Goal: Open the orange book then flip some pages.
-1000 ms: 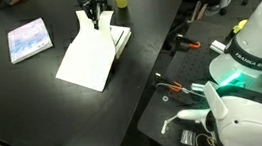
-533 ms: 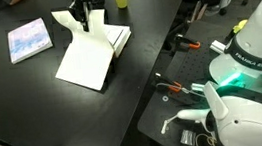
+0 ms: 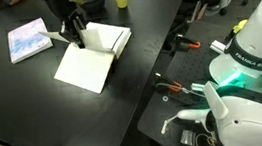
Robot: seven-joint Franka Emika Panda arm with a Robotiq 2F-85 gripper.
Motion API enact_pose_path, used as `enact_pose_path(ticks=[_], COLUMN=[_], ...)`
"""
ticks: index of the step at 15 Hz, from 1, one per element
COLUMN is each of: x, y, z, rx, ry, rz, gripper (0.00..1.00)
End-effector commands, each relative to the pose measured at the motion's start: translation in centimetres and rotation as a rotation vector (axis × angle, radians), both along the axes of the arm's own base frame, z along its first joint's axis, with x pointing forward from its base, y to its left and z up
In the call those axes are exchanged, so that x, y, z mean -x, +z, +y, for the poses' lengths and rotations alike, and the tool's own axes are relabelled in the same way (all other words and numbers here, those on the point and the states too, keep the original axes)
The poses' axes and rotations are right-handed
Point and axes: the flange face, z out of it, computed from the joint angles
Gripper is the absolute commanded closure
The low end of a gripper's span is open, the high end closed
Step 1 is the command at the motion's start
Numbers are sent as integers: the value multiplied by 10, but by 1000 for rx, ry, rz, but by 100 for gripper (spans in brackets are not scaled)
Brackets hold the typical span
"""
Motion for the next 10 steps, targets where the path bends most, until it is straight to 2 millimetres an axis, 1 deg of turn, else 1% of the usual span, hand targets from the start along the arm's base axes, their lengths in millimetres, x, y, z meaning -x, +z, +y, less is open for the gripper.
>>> enact_pose_path(ticks=[1, 4, 7, 8, 10], x=[10, 13, 18, 18, 16], y=[16, 16, 11, 9, 3], z=[37, 57, 69, 69, 64], rx=[-2, -63, -172, -205, -262], ry=[91, 123, 142, 140, 125], rz=[-44, -10, 59, 81, 126], gripper=[48, 28, 5, 1, 0])
